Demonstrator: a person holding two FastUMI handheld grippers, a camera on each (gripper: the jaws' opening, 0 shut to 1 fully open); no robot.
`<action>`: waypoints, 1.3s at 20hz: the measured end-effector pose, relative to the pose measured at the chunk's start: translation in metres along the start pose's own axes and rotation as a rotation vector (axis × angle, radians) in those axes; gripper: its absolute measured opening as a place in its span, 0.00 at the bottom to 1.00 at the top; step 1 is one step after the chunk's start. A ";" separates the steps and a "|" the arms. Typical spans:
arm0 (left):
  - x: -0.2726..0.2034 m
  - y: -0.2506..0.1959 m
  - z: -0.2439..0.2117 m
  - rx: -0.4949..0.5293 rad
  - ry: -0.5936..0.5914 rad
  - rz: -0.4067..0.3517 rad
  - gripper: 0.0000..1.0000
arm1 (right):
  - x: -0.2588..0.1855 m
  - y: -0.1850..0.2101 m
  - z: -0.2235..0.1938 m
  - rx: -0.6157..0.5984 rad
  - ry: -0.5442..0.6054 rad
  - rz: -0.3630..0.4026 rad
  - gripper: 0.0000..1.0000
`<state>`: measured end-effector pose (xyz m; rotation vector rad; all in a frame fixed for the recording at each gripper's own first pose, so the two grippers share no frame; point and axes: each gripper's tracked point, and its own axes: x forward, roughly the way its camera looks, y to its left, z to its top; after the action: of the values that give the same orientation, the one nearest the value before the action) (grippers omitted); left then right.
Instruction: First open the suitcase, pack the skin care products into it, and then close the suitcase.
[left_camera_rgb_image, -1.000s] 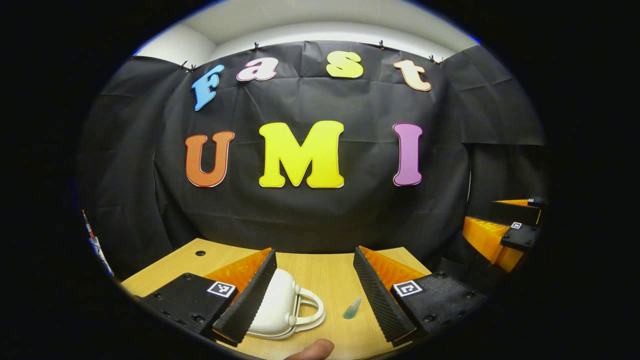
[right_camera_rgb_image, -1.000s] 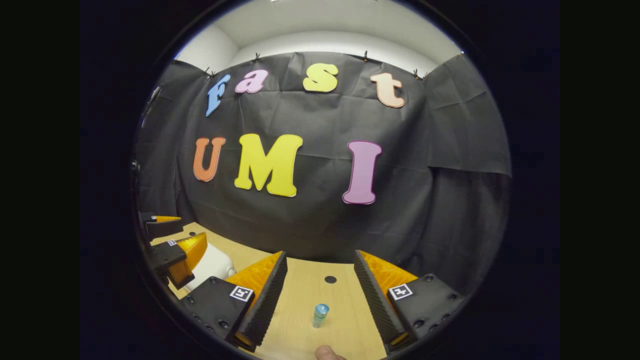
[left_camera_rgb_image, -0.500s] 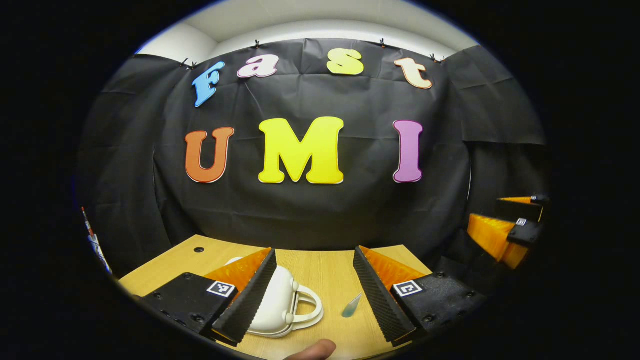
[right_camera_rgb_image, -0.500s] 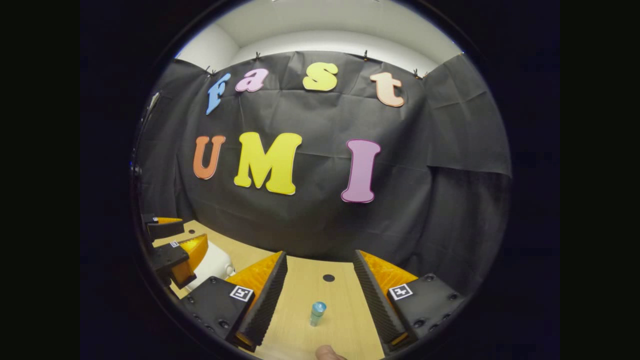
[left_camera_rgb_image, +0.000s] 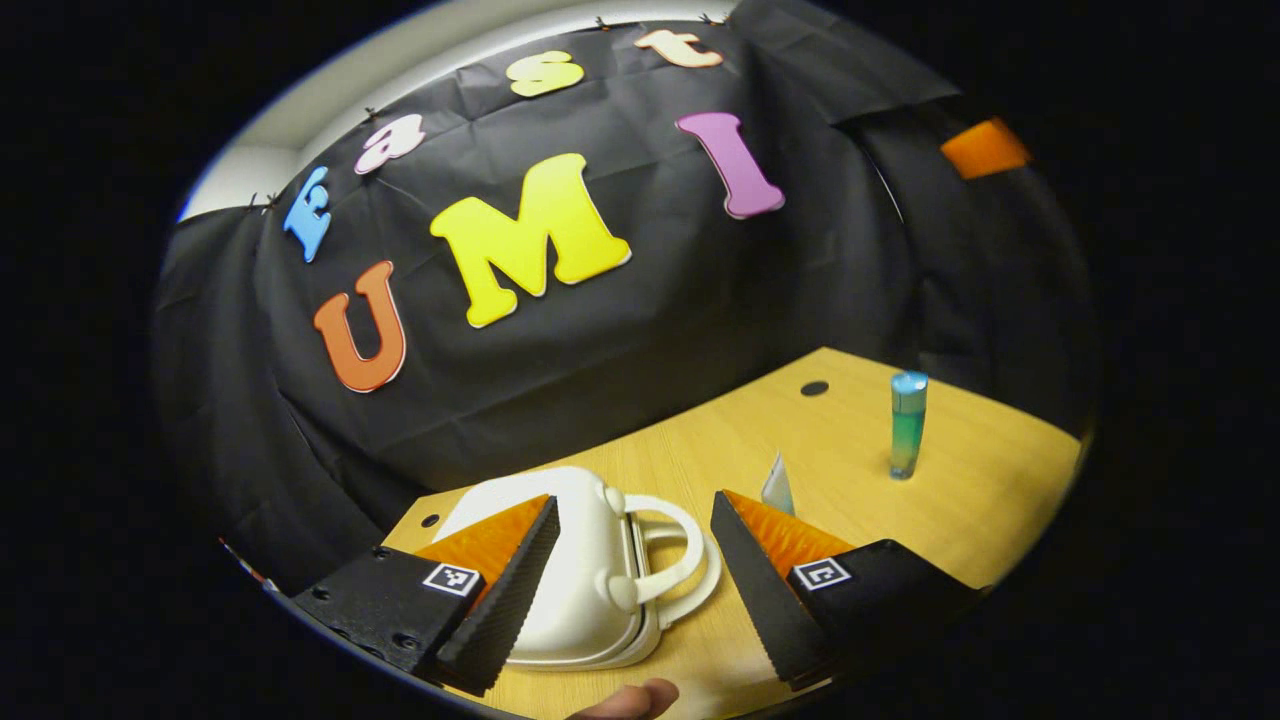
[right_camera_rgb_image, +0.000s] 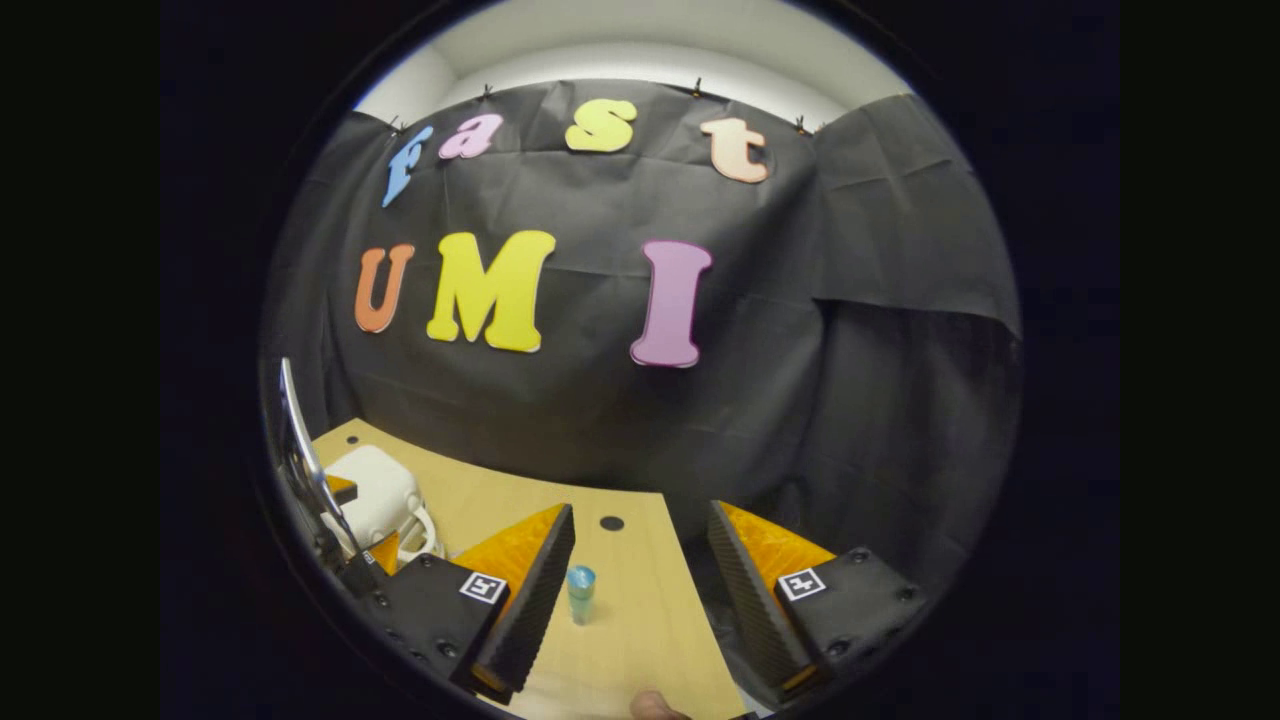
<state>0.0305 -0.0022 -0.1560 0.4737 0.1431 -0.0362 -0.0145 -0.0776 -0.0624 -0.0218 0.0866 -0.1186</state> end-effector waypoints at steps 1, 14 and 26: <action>0.007 -0.007 -0.009 0.036 0.014 -0.008 0.97 | 0.000 -0.004 -0.007 0.002 0.014 -0.007 0.80; 0.060 -0.017 -0.062 0.543 0.153 0.079 0.83 | 0.011 -0.038 -0.044 0.026 0.081 -0.012 0.80; 0.059 -0.027 -0.061 0.635 0.220 0.044 0.20 | 0.000 -0.021 -0.035 -0.010 0.061 0.057 0.80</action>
<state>0.0797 0.0012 -0.2303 1.1157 0.3411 0.0150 -0.0200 -0.0994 -0.0964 -0.0261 0.1485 -0.0617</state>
